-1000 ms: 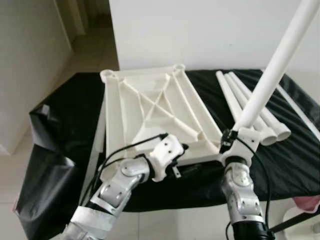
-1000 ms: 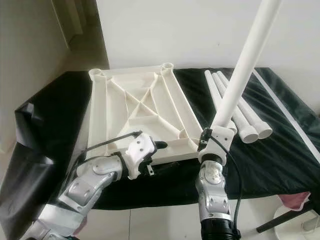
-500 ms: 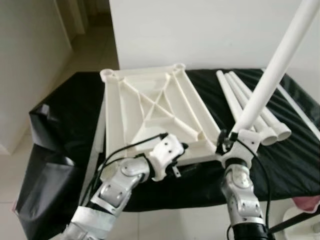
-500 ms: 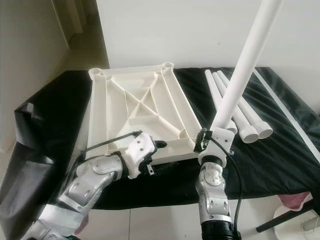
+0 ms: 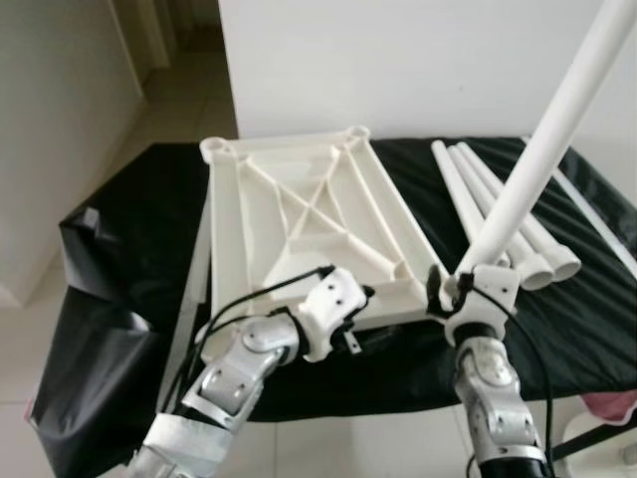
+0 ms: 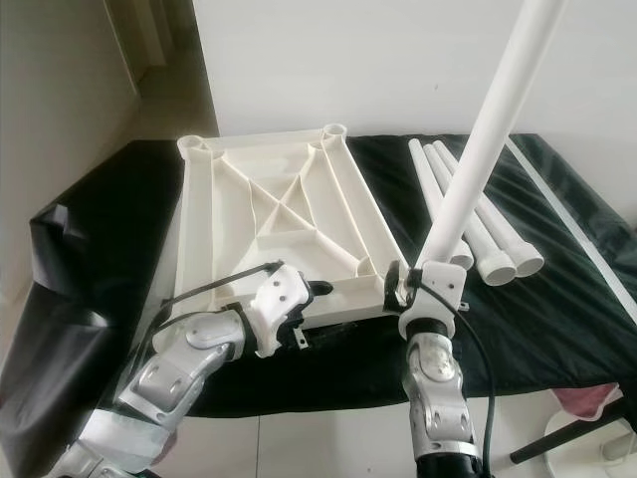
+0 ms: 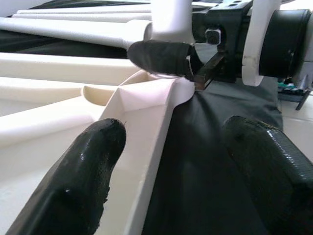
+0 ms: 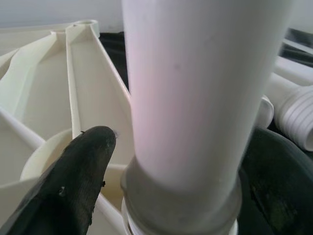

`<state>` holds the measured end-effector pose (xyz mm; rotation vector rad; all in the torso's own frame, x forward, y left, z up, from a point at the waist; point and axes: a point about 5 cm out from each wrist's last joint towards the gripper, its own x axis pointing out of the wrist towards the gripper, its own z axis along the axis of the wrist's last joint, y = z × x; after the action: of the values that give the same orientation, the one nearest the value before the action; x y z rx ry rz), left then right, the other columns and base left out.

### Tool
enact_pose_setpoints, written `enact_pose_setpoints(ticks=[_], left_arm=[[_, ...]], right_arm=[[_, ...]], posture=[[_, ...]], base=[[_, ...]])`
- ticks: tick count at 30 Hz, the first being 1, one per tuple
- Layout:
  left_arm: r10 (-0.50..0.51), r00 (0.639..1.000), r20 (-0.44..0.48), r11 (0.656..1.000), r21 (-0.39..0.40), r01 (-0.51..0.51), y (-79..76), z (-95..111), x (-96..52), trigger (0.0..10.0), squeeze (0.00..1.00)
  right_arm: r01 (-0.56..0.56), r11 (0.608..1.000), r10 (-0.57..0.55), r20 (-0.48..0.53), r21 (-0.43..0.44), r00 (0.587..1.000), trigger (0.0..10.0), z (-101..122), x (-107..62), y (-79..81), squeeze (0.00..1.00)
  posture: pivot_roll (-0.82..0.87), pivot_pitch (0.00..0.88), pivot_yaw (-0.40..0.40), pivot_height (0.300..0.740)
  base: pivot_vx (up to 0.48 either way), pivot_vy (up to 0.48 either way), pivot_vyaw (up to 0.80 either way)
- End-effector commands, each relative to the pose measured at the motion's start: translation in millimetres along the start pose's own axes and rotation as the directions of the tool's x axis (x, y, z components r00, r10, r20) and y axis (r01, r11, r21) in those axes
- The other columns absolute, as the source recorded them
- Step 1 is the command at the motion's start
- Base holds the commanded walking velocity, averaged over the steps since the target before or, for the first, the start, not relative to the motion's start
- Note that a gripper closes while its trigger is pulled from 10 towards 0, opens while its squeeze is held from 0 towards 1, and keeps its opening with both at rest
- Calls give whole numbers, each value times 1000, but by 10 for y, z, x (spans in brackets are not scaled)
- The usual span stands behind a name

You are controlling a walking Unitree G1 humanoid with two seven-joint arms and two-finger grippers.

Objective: Building children table

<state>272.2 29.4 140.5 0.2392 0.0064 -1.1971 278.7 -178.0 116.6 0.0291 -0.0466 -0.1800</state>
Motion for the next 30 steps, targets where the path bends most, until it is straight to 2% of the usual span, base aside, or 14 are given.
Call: enact_pose_setpoints(ticks=[1, 7, 13, 17, 30], left_arm=[[30, 999, -14, 999, -11, -30, 1, -34, 1, 10000, 0], [2, 1000, -15, 997, -79, -3, -42, -55, 8, 10000, 0], [3, 1000, -17, 999, -49, -4, -43, -49, 4, 10000, 0], [-2, 1000, -19, 999, -46, 1, -54, -46, 8, 10000, 0], [3, 1000, -27, 1000, -31, -4, -45, -37, 15, 10000, 0]], right_arm=[[-19, 1000, 19, 12, 12, 1000, 10000, 15, -2, -14, 0], [-100, 995, 101, 34, -18, 994, 10000, 68, 30, -61, 0], [-195, 978, 198, 30, -79, 980, 10000, 85, 82, -153, 0], [-251, 964, 254, 28, -91, 967, 10000, 129, 132, -212, 0], [-373, 914, 373, -27, -159, 927, 10000, 129, 226, -315, 0]], posture=[[34, 0, -23, 740], [30, 0, -23, 740], [32, 0, -28, 740], [36, 0, -30, 740], [35, 0, -29, 740]], base=[[0, 0, 0], [0, 0, 0], [0, 0, 0], [0, 0, 0], [0, 0, 0]])
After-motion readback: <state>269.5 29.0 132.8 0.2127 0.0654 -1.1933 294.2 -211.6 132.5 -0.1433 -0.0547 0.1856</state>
